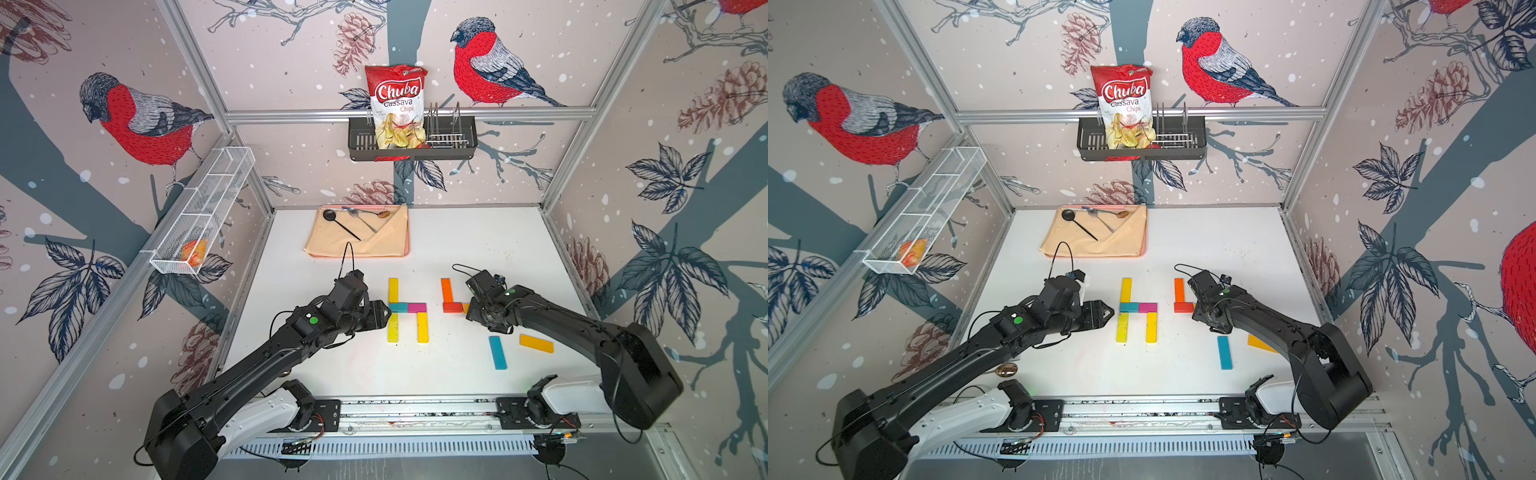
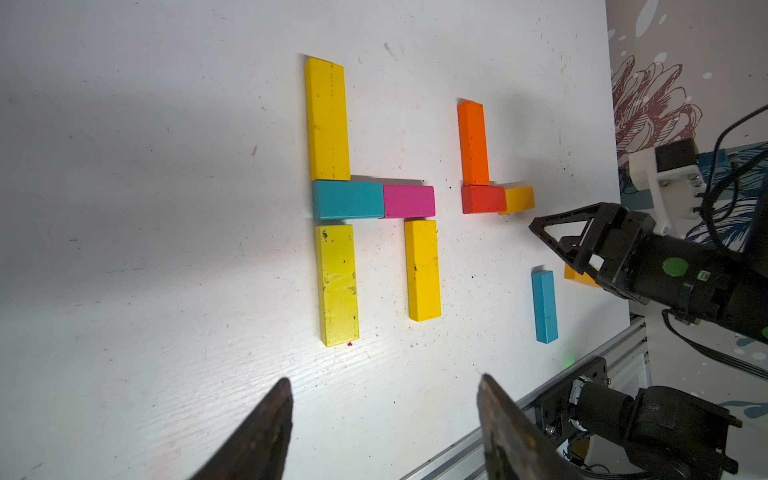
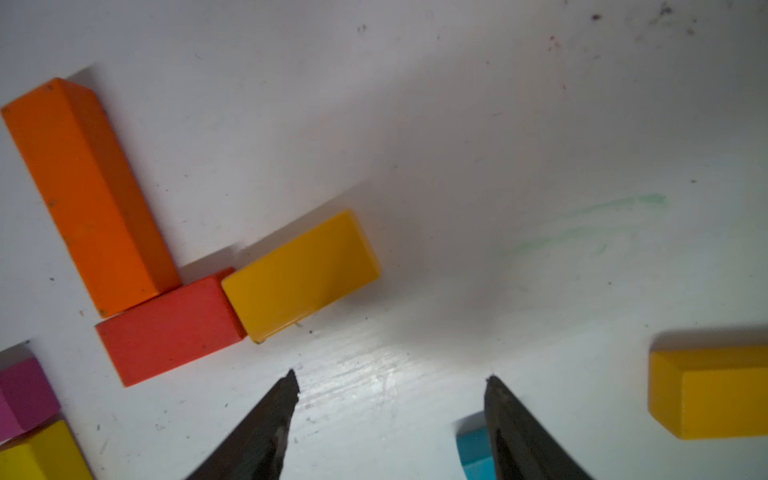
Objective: Assemble the letter h with building blocks
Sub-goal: Assemble the building block at the center of the board.
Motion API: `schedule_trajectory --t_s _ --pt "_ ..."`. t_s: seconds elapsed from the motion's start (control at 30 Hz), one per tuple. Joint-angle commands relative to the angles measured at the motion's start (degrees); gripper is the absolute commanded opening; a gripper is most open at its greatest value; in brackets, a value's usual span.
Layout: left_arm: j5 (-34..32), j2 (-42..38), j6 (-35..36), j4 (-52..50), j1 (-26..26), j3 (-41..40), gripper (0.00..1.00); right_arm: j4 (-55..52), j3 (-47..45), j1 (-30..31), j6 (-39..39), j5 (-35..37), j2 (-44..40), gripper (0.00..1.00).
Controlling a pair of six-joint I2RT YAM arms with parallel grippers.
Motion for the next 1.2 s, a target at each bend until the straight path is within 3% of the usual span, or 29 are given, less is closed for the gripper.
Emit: schedule_trajectory --t_s 0.0,0.4,1.17 --pt "-0.5 0.2 0.6 2.0 0.2 0.0 0.69 0.9 -0.6 0.2 -0.4 -1.9 0.7 0.72" --pt "-0.9 0.3 0.9 1.4 0.3 0.4 0.69 5.0 1.0 -2.0 -3.5 -4.8 5.3 0.69" --pt "-1.0 0.4 1.1 1.0 0.5 0.8 0.69 4.2 2.6 -2.3 -4.3 -3.7 5.8 0.69"
